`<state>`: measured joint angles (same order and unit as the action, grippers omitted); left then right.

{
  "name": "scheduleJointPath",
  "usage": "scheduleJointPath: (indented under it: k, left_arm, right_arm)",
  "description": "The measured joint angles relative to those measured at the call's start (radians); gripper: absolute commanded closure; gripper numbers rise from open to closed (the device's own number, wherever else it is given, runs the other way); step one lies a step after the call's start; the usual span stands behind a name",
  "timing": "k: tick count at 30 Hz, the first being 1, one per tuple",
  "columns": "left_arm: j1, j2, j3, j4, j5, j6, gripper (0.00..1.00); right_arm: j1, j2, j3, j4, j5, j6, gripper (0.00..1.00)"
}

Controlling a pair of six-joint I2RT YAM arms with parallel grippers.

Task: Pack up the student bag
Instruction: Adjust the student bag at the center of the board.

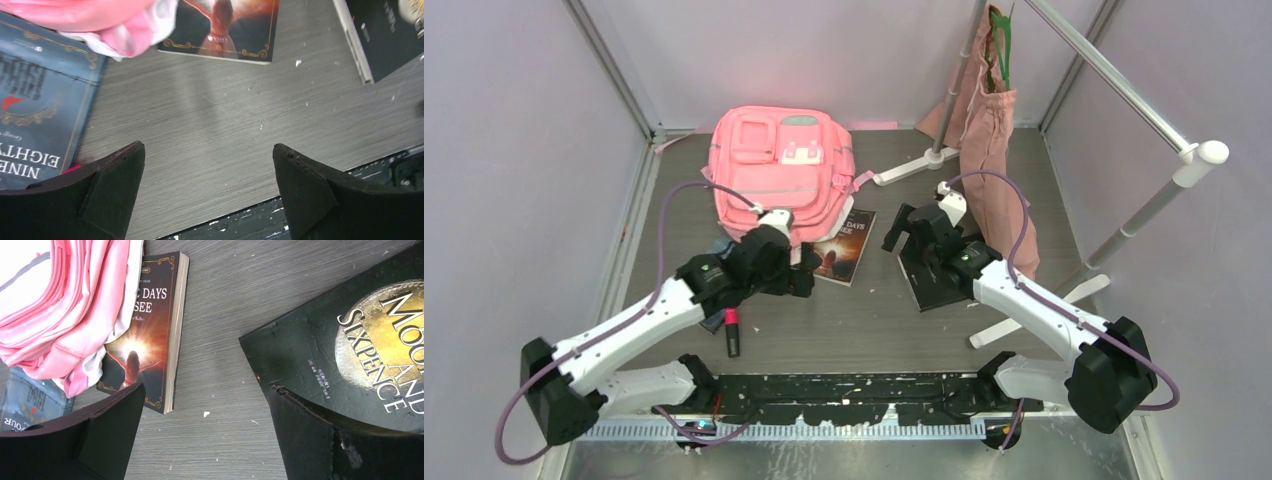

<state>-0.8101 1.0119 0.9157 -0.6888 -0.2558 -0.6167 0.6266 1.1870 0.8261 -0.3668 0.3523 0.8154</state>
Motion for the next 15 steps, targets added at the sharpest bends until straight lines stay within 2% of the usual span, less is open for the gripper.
scheduleJointPath:
  k: [3,6,8,12,15]
  left_arm:
    - [-0.05,0.109,0.039,-0.006,-0.005,-0.002,0.0]
    - [-0.035,0.192,0.104,-0.025,0.001,0.02,0.0]
    - [0.022,0.223,0.157,-0.031,0.017,0.051,0.0]
    - [0.203,0.277,0.284,-0.029,0.05,0.13,0.0]
    - [0.271,0.291,0.319,-0.01,0.059,0.175,0.0]
  right_arm:
    - [0.0,0.0,0.0,0.0,0.0,0.0,0.01]
    - [0.0,0.0,0.0,0.0,0.0,0.0,0.0]
    - [0.0,-0.001,0.0,0.0,0.0,0.0,0.0]
    - [0.0,-0.008,0.0,0.0,0.0,0.0,0.01]
    - [0.001,-0.032,-0.009,-0.001,0.001,0.0,0.01]
